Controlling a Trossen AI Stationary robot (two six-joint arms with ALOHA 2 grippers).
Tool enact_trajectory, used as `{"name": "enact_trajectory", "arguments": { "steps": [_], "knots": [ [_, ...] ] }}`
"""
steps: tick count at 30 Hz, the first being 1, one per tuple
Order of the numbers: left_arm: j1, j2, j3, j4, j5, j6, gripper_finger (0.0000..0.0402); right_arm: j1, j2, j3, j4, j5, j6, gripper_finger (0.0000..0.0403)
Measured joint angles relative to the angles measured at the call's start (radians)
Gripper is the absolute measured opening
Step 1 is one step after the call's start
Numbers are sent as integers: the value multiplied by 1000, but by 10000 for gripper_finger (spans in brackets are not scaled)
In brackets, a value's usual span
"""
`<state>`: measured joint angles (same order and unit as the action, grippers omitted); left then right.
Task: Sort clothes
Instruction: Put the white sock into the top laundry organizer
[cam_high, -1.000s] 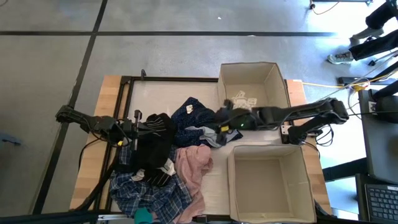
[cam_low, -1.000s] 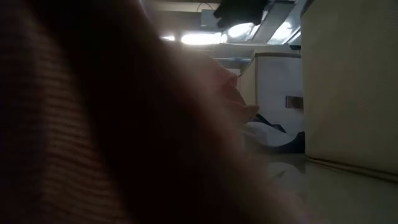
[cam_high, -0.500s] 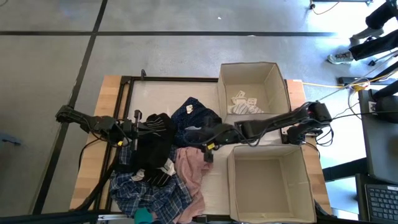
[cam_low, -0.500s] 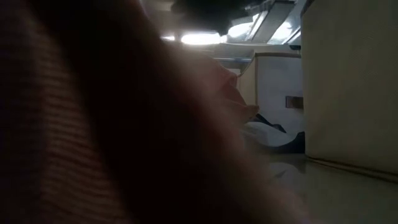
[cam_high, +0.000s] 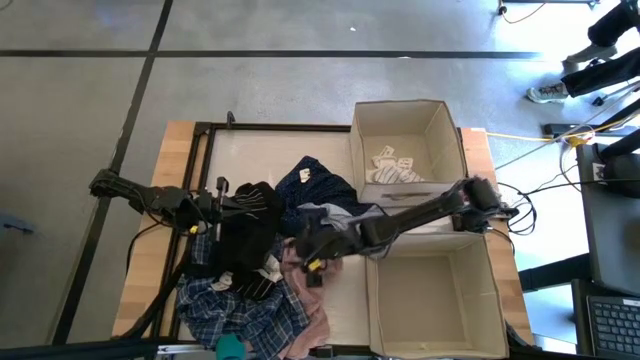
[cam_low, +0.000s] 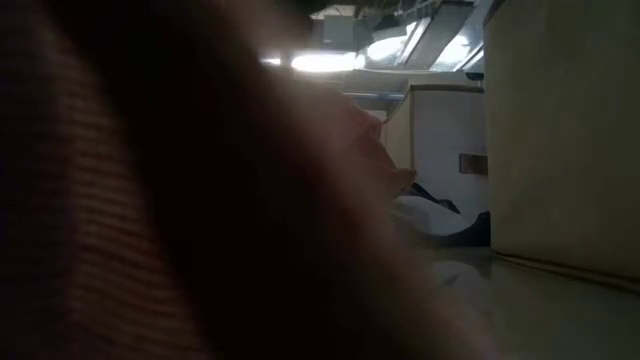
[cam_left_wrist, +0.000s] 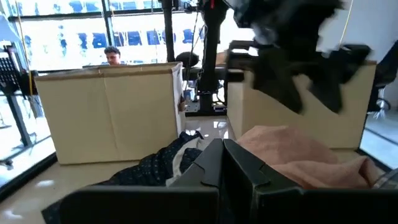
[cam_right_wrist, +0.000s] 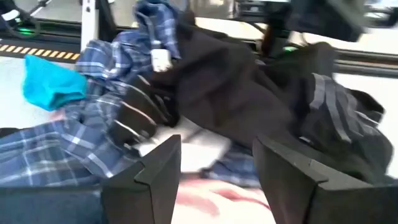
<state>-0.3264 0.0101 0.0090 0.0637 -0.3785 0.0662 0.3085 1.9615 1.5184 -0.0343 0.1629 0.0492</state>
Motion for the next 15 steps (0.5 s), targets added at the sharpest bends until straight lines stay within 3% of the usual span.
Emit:
{"name": "enact_trajectory", "arguments": {
  "steps": [7,15],
  "knots": [
    [0,0,0,32,0,-16,1,56,148,106,-20,-2,-6,199],
    [-1,-1,0,42,0,-90,1,65,248,125,14,8,-6,199]
  ]
}}
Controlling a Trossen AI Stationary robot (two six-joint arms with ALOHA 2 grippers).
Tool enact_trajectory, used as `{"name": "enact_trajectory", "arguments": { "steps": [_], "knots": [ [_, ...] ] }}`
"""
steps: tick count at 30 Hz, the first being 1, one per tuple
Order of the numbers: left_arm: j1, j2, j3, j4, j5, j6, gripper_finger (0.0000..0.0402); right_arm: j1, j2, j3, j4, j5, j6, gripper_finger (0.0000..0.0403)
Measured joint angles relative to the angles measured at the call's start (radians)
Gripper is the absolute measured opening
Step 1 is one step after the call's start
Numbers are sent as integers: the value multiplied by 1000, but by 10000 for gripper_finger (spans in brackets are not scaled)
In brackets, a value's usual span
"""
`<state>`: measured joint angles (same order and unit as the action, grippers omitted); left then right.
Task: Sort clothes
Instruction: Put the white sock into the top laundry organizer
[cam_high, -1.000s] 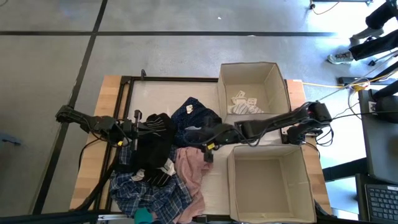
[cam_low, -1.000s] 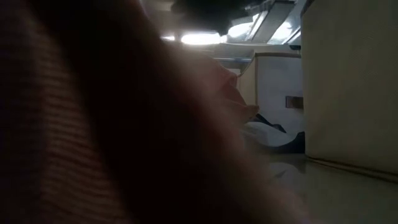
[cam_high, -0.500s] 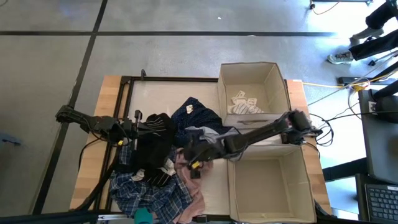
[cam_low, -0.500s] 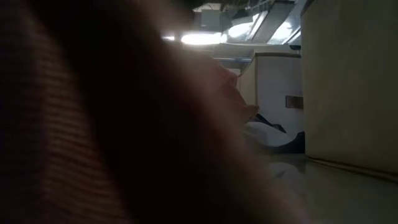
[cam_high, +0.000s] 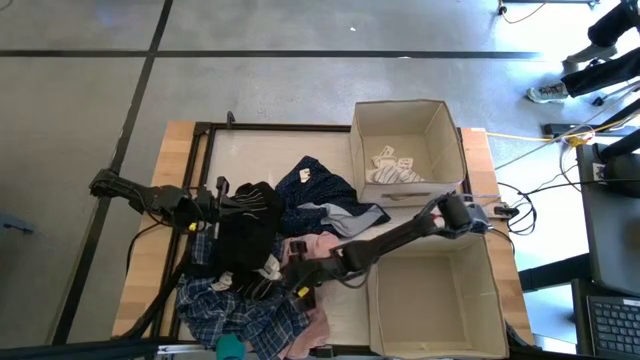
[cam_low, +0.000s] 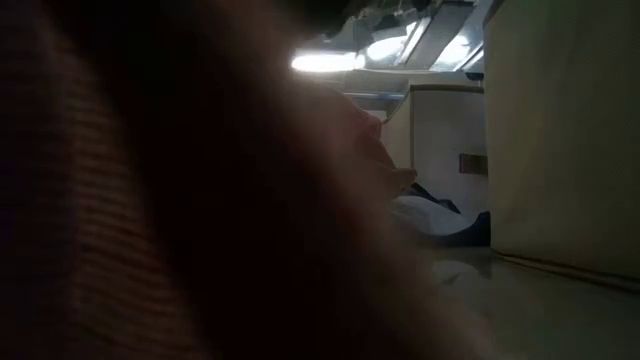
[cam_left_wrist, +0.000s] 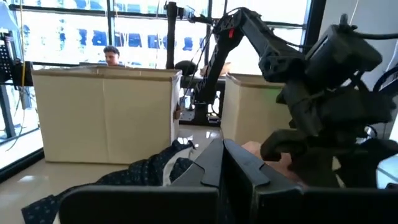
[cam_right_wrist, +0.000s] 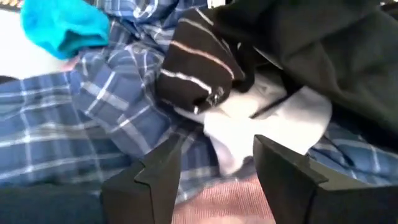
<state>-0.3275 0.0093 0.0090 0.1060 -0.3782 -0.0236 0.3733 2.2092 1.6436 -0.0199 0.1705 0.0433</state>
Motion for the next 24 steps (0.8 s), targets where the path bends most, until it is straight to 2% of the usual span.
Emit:
{"name": "enact_trajectory", "arguments": {
  "steps": [3,12,16,24],
  "knots": [
    [0,0,0,-1,0,0,1,-6,25,0,32,29,0,199],
    [0,1,0,1,0,37,1,-21,62,0,74,21,0,190],
    [0,1,0,2,0,44,1,-21,63,0,121,21,-30,152],
    [0,1,0,3,0,47,1,-21,63,0,107,44,-53,42]
  ]
}}
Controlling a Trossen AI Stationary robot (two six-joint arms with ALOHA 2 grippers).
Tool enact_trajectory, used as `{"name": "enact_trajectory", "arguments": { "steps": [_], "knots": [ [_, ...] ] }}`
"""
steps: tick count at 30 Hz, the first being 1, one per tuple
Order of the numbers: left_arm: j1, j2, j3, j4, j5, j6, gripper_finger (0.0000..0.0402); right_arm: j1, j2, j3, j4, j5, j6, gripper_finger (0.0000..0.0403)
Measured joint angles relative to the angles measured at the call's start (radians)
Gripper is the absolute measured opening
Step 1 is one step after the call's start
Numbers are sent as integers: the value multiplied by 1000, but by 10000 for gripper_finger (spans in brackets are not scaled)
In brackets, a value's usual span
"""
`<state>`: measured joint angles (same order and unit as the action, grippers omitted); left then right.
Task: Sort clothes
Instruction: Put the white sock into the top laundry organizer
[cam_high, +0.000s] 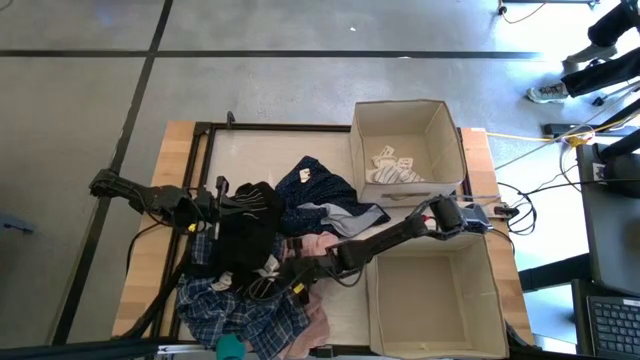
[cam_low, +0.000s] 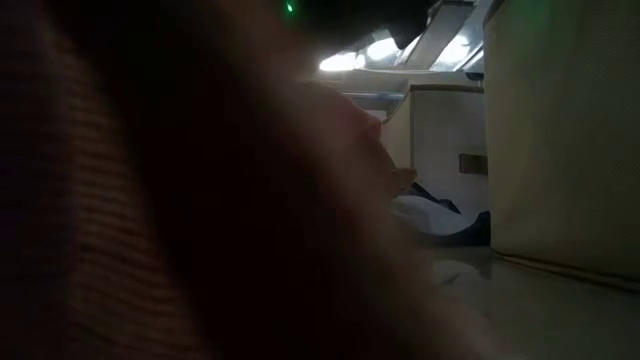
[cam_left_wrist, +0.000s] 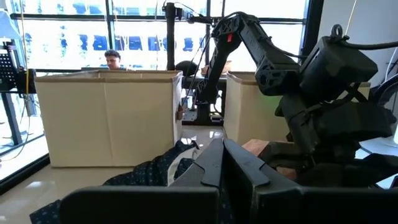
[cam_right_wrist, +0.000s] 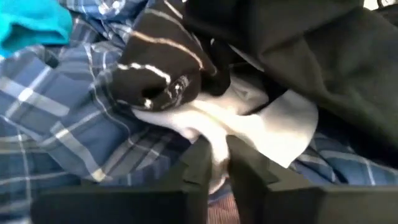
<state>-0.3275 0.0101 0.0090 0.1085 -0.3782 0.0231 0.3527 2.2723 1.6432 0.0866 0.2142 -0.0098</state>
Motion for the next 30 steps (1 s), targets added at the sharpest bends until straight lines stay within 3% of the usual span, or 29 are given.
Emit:
{"name": "enact_trajectory", "arguments": {
  "steps": [4,10,30],
  "knots": [
    [0,0,0,0,0,9,1,2,0,0,-9,20,-23,9],
    [0,0,0,0,0,14,1,17,-37,0,-18,100,-29,29],
    [0,0,0,-1,0,-1,1,21,-279,0,-330,285,-22,16]
  ]
}}
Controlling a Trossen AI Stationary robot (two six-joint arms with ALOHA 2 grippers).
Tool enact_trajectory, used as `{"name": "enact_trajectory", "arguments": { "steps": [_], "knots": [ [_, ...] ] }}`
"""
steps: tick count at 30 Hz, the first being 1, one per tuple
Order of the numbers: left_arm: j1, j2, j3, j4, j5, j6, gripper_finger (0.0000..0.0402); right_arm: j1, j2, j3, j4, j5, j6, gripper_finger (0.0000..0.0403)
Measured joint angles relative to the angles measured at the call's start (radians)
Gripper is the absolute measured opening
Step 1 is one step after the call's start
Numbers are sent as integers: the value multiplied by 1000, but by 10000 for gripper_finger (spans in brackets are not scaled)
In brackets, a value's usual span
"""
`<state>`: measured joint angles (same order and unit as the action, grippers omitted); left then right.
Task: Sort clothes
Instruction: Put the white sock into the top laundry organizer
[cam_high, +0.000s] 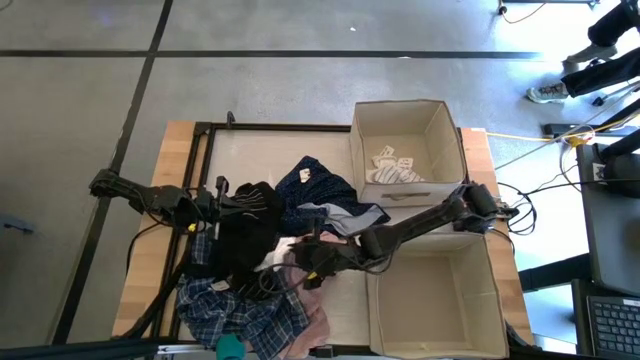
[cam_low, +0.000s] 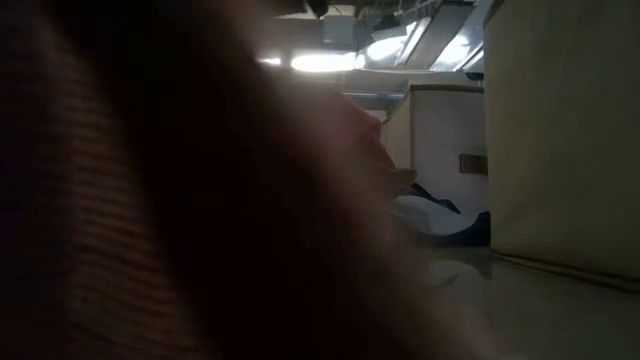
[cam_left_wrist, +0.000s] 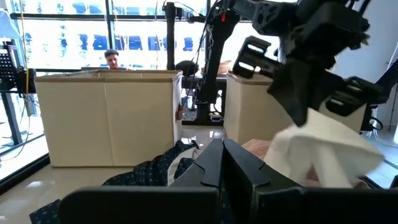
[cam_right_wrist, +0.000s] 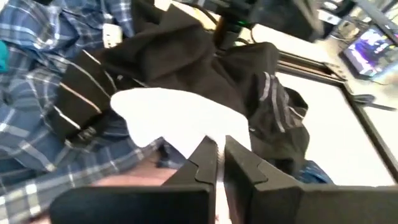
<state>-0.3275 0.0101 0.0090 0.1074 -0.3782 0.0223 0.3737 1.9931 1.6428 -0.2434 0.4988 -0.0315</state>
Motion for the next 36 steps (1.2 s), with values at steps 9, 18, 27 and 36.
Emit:
{"name": "enact_trajectory", "arguments": {
  "steps": [9,18,27,36],
  "knots": [
    [0,0,0,0,0,0,1,0,-91,0,-145,84,34,18],
    [0,0,0,-1,0,0,1,-1,-194,0,-280,169,82,18],
    [0,0,0,-3,0,0,1,-1,-307,0,-388,312,107,19],
    [0,0,0,-3,0,0,1,-8,-424,0,-531,459,189,19]
  ]
}}
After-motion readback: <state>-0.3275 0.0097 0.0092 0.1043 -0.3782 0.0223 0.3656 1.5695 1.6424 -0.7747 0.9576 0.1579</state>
